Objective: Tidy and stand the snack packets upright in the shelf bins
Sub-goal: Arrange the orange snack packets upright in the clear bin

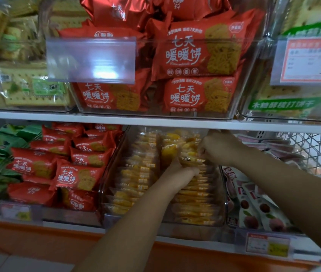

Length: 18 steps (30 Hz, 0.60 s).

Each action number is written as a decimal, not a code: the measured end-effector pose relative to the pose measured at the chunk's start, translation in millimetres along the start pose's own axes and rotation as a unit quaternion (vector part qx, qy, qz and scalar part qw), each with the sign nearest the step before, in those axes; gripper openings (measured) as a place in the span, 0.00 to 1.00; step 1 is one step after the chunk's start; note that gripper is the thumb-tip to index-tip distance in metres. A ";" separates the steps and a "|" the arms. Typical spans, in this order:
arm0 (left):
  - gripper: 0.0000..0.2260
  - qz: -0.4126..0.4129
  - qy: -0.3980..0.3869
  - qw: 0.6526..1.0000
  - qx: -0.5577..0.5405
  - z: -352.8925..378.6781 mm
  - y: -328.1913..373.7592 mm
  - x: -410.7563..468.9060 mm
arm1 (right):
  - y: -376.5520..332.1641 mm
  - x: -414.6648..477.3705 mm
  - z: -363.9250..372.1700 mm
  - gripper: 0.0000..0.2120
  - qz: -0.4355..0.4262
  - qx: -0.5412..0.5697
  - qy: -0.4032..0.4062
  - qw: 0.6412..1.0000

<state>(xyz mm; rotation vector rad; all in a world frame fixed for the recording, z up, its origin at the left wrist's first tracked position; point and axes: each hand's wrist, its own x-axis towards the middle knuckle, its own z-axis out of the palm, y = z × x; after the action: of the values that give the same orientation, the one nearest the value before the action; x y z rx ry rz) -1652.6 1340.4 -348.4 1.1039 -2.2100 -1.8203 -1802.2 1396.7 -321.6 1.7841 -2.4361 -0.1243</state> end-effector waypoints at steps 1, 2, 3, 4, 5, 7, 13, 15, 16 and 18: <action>0.37 0.007 0.004 1.000 0.001 -1.0 1.3 -1.8 | 0.0 1.1 -0.7 0.05 0.003 0.012 0.001 1.000; 0.34 0.022 0.005 1.000 0.006 -2.7 2.9 -5.7 | 0.7 2.0 -2.0 0.05 0.009 0.032 0.013 0.999; 0.31 0.042 0.000 0.999 0.021 -5.1 4.2 -10.6 | 0.8 2.1 -3.8 0.07 0.017 0.050 0.037 0.998; 0.28 0.069 -0.006 0.996 0.048 -8.7 4.9 -15.4 | 1.2 2.2 -4.4 0.08 0.023 0.057 0.065 0.996; 0.27 0.095 -0.007 0.992 0.085 -14.6 5.5 -19.8 | 1.9 2.2 -3.8 0.09 0.027 0.052 0.087 0.994; 0.23 0.147 0.040 0.974 0.167 -32.0 8.5 -21.4 | 3.9 5.0 0.1 0.13 0.033 0.036 0.078 0.996; 0.18 0.198 0.201 0.852 0.441 -68.8 12.6 24.9 | 5.4 17.0 3.4 0.11 0.042 0.043 -0.001 0.998; 0.18 0.179 0.194 0.808 0.526 -65.8 11.5 40.6 | 3.8 15.9 4.5 0.12 0.042 0.032 -0.010 0.999; 0.17 0.175 0.201 0.792 0.549 -64.3 11.9 47.1 | 3.3 15.2 5.3 0.12 0.041 0.030 -0.007 0.999; 0.15 0.168 0.209 0.764 0.586 -64.1 16.3 56.9 | 3.7 13.4 6.2 0.12 0.041 0.042 -0.002 0.998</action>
<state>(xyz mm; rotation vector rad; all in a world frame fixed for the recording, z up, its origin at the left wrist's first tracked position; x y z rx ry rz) -1671.7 1256.0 -336.4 0.9011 -2.8649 0.1511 -1810.6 1385.1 -326.6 1.7149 -2.5494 -0.0176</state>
